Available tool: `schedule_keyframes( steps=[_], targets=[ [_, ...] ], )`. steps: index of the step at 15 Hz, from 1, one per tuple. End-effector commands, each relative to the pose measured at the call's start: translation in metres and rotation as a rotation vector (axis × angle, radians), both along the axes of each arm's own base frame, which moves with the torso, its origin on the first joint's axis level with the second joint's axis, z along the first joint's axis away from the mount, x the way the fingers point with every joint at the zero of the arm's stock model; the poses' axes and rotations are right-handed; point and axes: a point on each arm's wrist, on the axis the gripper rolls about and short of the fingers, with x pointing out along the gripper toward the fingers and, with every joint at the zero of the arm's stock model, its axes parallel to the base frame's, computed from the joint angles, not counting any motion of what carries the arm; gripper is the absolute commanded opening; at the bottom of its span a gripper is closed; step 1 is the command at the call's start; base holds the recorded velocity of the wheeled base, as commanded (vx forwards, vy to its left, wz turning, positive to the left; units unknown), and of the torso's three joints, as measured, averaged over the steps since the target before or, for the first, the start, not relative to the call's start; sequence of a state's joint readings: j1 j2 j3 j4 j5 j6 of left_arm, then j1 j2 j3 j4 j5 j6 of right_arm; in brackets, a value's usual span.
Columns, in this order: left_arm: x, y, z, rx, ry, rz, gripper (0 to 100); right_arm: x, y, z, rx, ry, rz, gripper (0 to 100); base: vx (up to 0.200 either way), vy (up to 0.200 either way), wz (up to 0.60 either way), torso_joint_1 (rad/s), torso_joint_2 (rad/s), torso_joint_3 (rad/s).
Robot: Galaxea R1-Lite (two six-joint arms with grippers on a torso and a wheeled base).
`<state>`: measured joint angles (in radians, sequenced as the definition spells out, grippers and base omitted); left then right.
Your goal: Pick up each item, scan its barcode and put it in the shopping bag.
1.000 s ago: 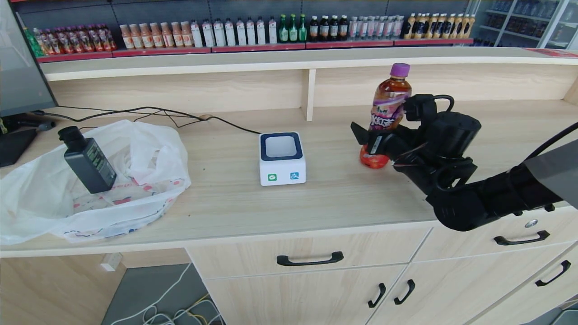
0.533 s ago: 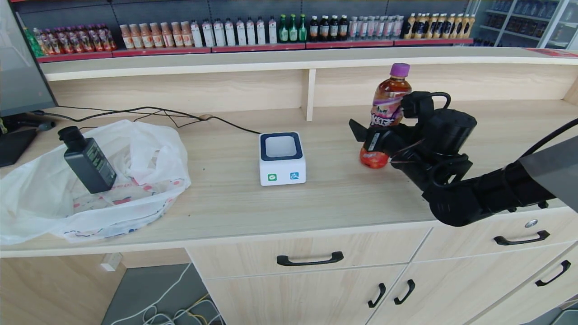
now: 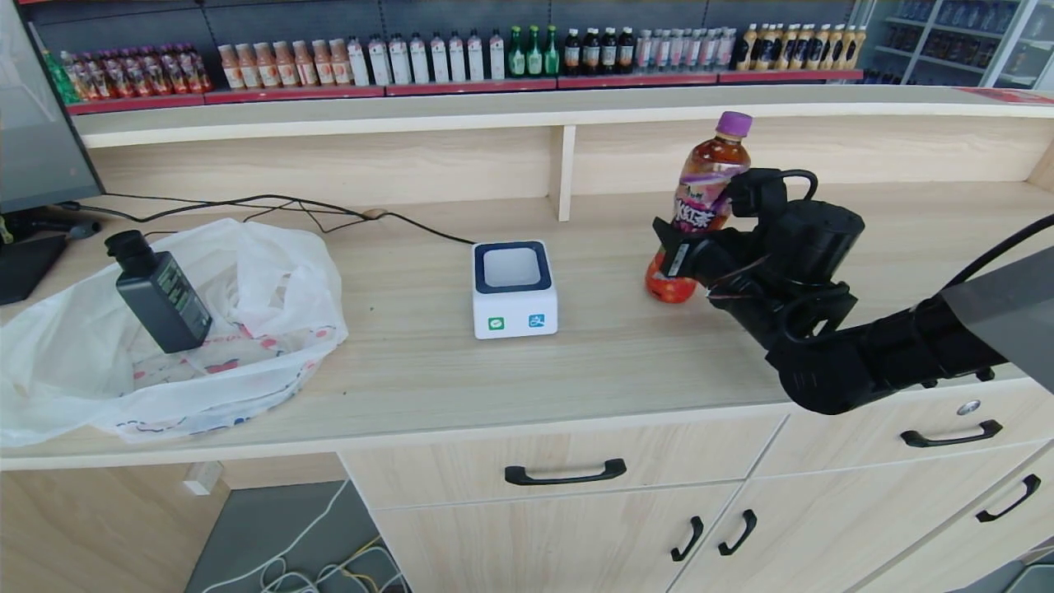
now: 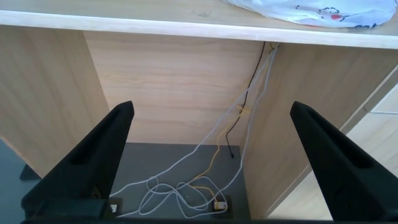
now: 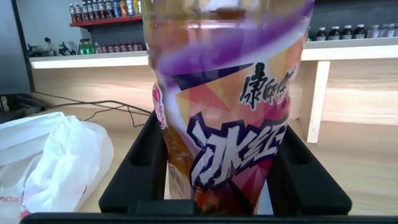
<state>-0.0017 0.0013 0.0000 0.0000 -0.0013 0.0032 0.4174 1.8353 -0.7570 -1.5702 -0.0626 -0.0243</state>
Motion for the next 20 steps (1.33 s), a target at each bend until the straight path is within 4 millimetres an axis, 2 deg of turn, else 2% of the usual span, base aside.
schedule_keyframes(
  steps=[1, 7, 10, 13, 20],
  targets=[
    [0.0, 0.0, 0.0, 0.0, 0.0, 0.0, 100, 0.0, 0.0, 0.001, 0.001, -0.002, -0.001, 0, 0.0, 0.2, 0.0, 0.002, 0.0, -0.002],
    [0.0, 0.0, 0.0, 0.001, 0.0, 0.0, 100, 0.002, 0.001, 0.003, 0.005, -0.012, 0.001, 0, 0.0, 0.2, 0.0, 0.002, 0.0, 0.002],
    [0.0, 0.0, 0.0, 0.001, 0.0, 0.0, 100, -0.004, 0.013, 0.006, 0.009, -0.023, 0.042, 0, 0.0, 0.2, 0.0, 0.007, 0.01, -0.001],
    [0.0, 0.0, 0.0, 0.001, 0.0, 0.0, 100, -0.014, 0.026, 0.0, -0.002, 0.0, 0.092, 0, 0.0, 0.2, 0.0, 0.004, 0.0, -0.001],
    [0.0, 0.0, 0.0, 0.003, 0.0, 0.0, 100, -0.018, 0.047, -0.014, -0.022, 0.041, 0.156, 0, 0.0, 0.0, 0.0, 0.0, 0.0, 0.0]
  ],
)
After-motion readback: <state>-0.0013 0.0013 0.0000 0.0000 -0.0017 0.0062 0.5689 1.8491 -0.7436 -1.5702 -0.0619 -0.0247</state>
